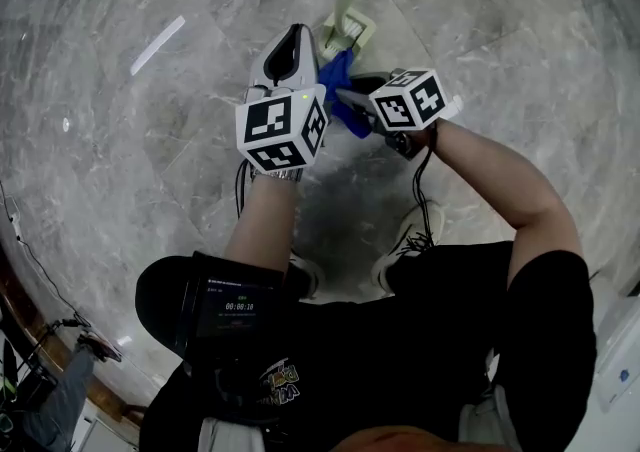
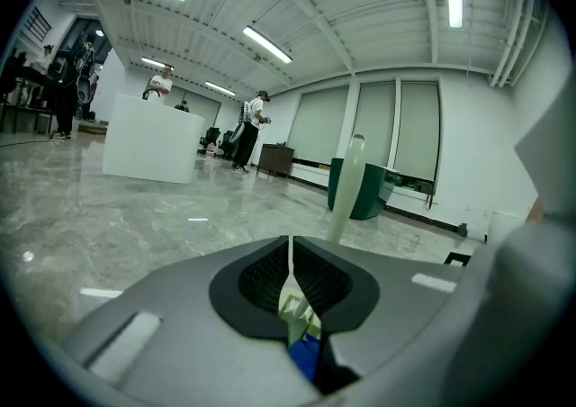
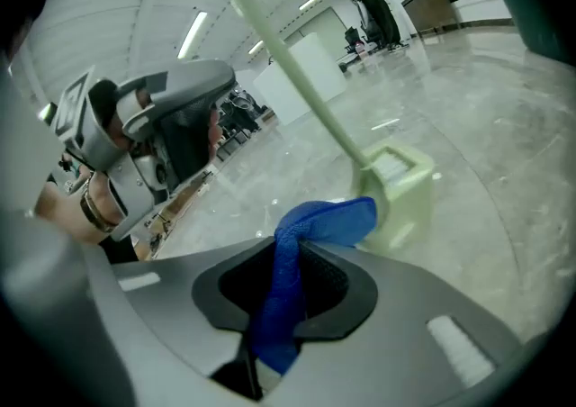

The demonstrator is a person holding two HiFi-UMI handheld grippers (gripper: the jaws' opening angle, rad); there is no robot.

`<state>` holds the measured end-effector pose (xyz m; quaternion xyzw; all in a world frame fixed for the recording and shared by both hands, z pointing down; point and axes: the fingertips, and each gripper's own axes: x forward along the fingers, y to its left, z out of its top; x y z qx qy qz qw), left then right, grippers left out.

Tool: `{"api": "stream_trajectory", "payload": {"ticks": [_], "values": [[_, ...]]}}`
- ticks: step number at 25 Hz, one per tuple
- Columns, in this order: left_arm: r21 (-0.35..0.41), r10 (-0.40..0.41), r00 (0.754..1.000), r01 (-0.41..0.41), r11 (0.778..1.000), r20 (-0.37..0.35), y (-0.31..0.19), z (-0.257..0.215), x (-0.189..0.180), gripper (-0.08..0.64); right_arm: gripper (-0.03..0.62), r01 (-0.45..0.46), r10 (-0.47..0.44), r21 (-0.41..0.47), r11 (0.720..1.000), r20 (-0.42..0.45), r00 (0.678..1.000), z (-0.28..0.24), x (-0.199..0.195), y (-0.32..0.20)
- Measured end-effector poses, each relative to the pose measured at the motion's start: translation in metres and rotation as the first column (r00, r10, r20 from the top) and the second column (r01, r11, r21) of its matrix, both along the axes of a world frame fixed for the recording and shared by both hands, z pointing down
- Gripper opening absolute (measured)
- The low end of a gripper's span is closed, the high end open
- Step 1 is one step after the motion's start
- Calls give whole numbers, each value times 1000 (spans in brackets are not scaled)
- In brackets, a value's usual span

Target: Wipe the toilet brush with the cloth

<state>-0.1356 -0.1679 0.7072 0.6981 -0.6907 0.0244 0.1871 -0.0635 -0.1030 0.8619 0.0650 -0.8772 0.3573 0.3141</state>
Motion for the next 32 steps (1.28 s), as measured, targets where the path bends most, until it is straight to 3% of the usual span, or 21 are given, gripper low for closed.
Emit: {"api": "stream_trajectory", "payload": {"ticks": [2,5,9,11,14,18,21,23,27,32], "values": [[-5,9,1000,-9,1000,-8,-3,1,6,28,78,-58,58,9,998,-57,997,8,40,-22],[-8,33,999,-33,999,-12,-6,1,19,28,77,-223,224,23,975,-115,968,16,94,-72],[-6,47,999,-47,999,-3,-6,-1,27,28,77,-370,378,96,924,-88,922,2,121,-131],[-6,49,999,-49,999,5,-4,-2,29,28,77,-375,389,161,913,-64,919,-10,119,-151],[-8,48,999,-48,999,22,-1,-6,28,28,78,-233,262,314,920,-54,964,-27,86,-170],[-10,46,999,-45,999,23,4,-9,29,28,77,-34,41,379,925,-10,999,-56,18,-177],[-7,56,998,-56,998,36,11,-11,28,28,77,176,-171,426,888,-50,984,-68,-25,-161],[-13,58,998,-57,998,39,16,-10,25,28,77,270,-259,445,854,-86,962,-69,-43,-153],[-28,49,998,-48,998,30,22,-5,17,28,77,332,-320,443,833,-104,942,-69,-57,-150],[-39,34,999,-34,999,14,22,1,9,26,77,344,-325,440,830,-120,938,-62,-61,-147]]}}
